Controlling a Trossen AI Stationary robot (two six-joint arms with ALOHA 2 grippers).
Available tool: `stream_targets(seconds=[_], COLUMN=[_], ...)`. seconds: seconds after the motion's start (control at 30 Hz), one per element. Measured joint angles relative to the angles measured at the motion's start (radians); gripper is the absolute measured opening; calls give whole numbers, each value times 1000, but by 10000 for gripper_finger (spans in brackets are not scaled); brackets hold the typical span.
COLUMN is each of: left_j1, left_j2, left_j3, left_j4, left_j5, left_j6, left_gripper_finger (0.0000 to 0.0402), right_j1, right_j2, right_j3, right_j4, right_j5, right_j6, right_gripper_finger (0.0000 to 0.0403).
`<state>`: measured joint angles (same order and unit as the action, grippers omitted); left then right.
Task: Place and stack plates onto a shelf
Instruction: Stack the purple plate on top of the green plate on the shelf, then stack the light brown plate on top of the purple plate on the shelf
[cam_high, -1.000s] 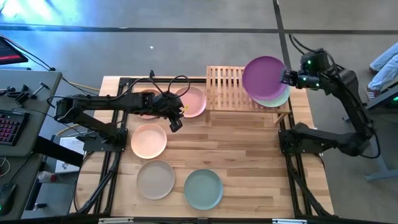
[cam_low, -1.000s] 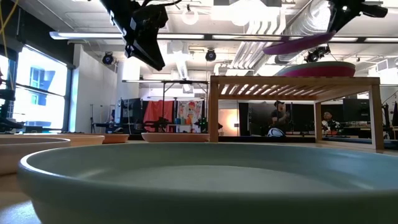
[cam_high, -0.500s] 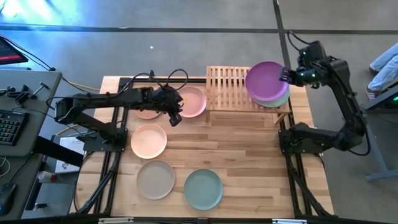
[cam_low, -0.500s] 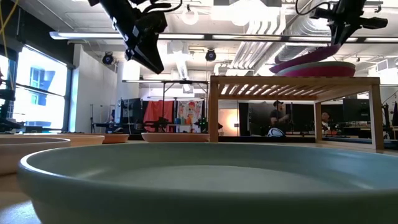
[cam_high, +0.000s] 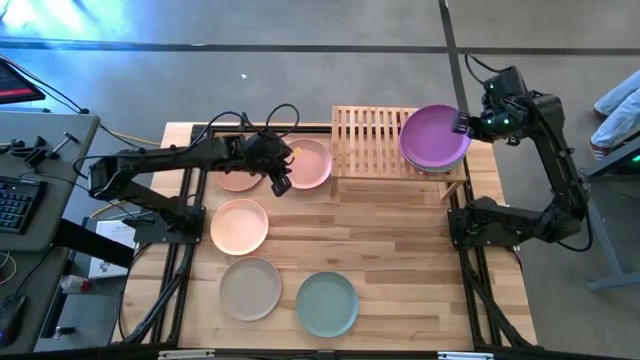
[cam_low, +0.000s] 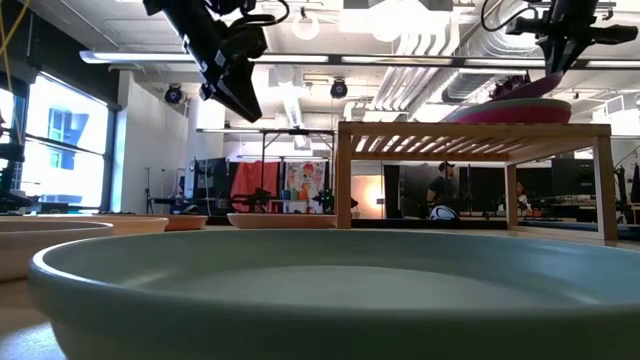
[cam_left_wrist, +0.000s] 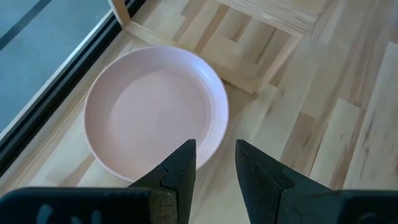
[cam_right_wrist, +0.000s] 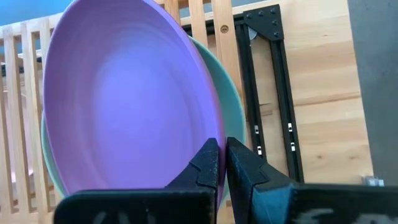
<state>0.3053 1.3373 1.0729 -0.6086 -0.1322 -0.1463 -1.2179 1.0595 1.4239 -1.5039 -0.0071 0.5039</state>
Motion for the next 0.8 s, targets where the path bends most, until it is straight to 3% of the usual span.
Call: stream_targets(seconds=[0.33, 0.6, 0.8], left_j1=[3, 3, 3], left_j2=[0, 0, 0], left_j3=[0, 0, 0], left_j4=[1, 9, 10], left_j5=[0, -8, -8], left_j6=[1, 1, 1], left_gripper_finger=[102, 102, 102], right_j1=[0, 0, 0], right_j2=[1, 1, 1], right_j3=[0, 0, 0], right_j4=[2, 4, 4], right_j5=[7, 36, 42], right_j6=[-13, -12, -15], right_gripper_finger=[8, 80, 106])
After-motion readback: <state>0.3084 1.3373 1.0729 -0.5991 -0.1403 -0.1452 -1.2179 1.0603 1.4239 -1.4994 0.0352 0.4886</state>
